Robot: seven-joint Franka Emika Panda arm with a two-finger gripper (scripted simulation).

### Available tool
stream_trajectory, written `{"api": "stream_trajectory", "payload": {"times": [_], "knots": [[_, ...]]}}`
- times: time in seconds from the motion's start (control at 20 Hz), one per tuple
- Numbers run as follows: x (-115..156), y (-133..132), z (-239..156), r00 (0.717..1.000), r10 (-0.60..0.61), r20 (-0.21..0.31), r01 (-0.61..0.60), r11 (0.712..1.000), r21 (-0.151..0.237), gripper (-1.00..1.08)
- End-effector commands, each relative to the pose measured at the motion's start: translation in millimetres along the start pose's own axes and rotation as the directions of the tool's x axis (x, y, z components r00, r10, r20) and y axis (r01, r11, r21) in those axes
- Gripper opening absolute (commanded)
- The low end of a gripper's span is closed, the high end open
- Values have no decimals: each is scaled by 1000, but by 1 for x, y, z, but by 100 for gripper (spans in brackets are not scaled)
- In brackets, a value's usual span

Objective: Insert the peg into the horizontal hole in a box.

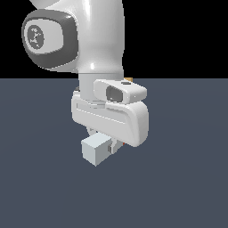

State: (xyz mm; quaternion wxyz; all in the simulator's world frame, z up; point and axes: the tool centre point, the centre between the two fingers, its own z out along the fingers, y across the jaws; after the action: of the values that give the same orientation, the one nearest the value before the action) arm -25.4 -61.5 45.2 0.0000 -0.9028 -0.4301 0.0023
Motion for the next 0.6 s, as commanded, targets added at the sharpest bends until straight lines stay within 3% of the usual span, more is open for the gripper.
{"api": "stream_trajectory", "payload": {"times": [0.0,0.25,0.55], "knots": [[29,-11,-13,994,-114,-2,114,994,-4,-100],[77,-44,-33,946,-324,-1,323,946,-5,-100],[103,-71,-46,892,-452,-2,452,892,-4,-100]]}}
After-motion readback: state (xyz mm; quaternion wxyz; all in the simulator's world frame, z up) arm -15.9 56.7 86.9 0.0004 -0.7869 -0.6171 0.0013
